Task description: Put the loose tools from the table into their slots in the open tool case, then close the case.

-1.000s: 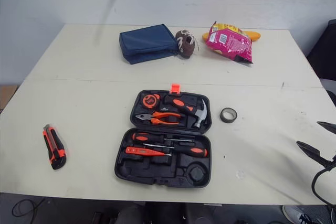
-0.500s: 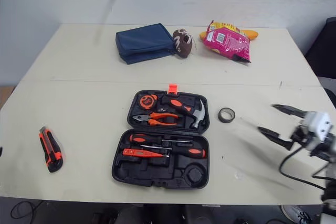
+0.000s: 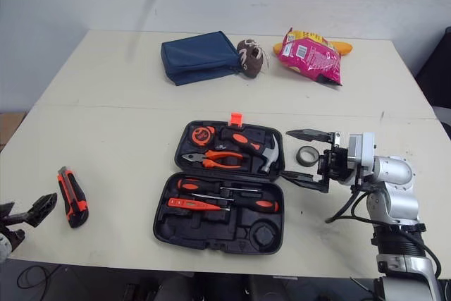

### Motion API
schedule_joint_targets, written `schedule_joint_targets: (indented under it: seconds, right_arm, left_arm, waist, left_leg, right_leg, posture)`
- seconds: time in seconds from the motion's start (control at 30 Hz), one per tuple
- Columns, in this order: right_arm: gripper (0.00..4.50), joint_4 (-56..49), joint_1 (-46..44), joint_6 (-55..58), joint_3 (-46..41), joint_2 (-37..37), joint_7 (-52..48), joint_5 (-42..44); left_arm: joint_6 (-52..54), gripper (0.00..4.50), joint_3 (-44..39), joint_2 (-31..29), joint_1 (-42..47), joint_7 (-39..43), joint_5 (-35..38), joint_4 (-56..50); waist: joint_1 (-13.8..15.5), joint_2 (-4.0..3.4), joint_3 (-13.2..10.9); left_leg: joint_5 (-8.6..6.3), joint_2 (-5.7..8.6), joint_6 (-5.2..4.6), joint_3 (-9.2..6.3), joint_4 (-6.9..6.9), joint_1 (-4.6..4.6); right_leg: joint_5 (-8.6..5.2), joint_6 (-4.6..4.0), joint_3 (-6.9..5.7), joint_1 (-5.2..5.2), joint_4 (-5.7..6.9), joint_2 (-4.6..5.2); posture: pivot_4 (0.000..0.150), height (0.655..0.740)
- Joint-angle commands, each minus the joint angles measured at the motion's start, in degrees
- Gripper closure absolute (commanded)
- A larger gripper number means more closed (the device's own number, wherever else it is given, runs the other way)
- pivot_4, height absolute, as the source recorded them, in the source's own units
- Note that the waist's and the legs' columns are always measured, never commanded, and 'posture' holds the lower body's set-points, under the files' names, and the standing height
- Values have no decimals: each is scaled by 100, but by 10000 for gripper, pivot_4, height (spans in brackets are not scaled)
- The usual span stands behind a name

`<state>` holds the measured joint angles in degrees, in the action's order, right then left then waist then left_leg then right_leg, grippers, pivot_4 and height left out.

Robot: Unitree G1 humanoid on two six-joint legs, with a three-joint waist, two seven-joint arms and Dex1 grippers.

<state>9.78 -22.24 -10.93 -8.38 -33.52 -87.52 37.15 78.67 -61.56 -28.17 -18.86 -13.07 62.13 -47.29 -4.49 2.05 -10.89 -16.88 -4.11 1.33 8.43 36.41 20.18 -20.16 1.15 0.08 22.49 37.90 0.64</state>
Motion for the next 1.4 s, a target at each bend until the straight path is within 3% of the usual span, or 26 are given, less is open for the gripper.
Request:
schedule_joint_targets:
  seconds: [0.03,0.2,0.4,0.9,1.0,1.17,1.4]
  right_arm:
    - [0,-338,-144,6,187,142,-409,197]
    - [0,-388,-70,-92,344,172,-498,175]
    - [0,-452,86,-114,320,180,-444,138]
    - [0,-626,285,-153,380,273,-153,-17]
    - [0,-720,291,-109,390,287,-71,-32]
    - [0,-843,366,-76,390,273,4,-59]
    - [0,-868,464,-98,310,217,87,-142]
  left_arm:
    - [458,104,150,361,550,-1027,112,-166]
    - [986,104,514,600,1366,-1504,-132,39]
    - [1320,104,957,590,1813,-1469,-893,498]
    - [1238,104,2151,247,2223,-199,-2358,1616]
    - [1176,8082,2246,191,2121,78,-2553,1751]
    - [1105,28672,2218,180,1971,413,-2826,1746]
    - [705,29498,2061,141,1934,903,-3056,1464]
  waist:
    - [4,2,0]
    - [42,4,1]
    - [109,5,2]
    - [231,-29,20]
    - [255,-45,29]
    - [260,-53,33]
    - [227,-58,36]
  left_leg:
    - [3,-1,0,-2,4,0]
    - [21,5,4,-11,13,0]
    - [22,7,5,-7,14,2]
    - [27,11,5,-8,15,-4]
    - [27,11,4,-8,13,-5]
    - [27,11,4,-8,5,-6]
    - [26,11,-5,-7,-4,-9]
  right_leg:
    - [1,1,0,-2,1,-3]
    - [12,-1,2,-4,9,-11]
    - [14,1,7,-1,6,-12]
    - [17,0,7,-4,11,-7]
    - [18,0,7,-4,10,-4]
    - [18,0,7,-3,9,-4]
    - [18,0,8,-2,9,-5]
  posture:
    - [1500,7400]
    - [1500,7400]
    - [1500,7400]
    - [1500,7400]
    - [1500,7400]
    - [1500,7400]
    - [1500,7400]
